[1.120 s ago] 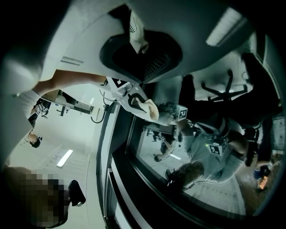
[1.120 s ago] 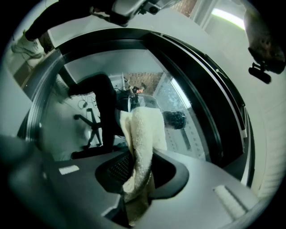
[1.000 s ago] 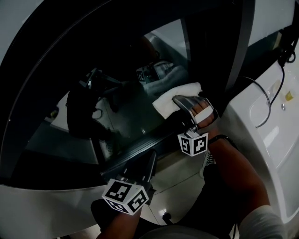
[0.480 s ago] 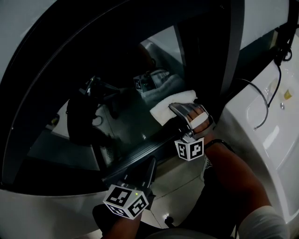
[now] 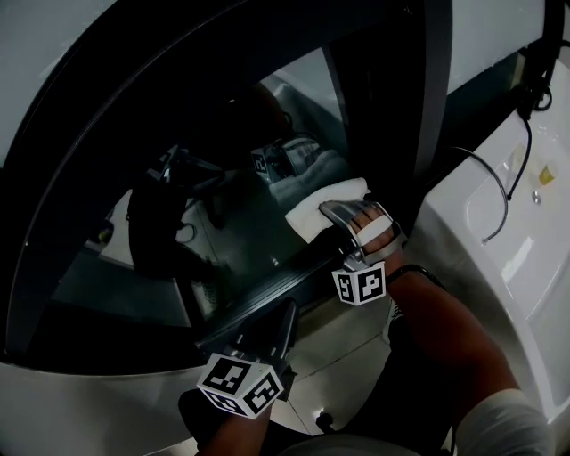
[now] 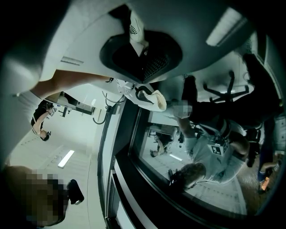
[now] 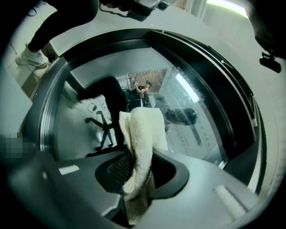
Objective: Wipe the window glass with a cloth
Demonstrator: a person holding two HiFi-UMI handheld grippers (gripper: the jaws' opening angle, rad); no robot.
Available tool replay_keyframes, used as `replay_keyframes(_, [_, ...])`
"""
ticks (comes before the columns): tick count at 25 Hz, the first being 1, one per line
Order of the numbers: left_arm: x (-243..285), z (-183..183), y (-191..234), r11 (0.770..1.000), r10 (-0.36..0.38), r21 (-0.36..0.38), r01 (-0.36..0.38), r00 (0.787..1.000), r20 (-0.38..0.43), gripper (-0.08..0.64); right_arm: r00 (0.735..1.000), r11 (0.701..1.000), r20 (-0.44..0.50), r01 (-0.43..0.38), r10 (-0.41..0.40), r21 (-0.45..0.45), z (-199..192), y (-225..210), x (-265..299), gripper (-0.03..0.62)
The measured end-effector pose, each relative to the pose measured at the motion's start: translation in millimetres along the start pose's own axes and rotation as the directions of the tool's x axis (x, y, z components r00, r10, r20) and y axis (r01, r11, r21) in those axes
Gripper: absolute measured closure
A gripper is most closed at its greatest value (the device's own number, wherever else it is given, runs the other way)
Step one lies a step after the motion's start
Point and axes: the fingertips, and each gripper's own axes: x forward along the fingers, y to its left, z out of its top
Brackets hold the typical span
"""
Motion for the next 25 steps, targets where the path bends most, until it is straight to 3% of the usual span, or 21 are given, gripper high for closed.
replay_keyframes(9, [-1.5,-0.5,-1.0,1.000,-0.006,-0.007,0.006,1.000,0.008,0.543,0.998,0.998,-0.012,-0.054,0.054,-0.017,-6.0,17.3,-2.0,0.503])
replay_keyframes(25, [-0.4,-1.6,5.2,1.000,0.001,-0.027,-0.001,1.000,0.016,0.543,0.991,0.993,-0.075,-0.110,0.112,0.030,-8.0,16.6,0.5,0.503])
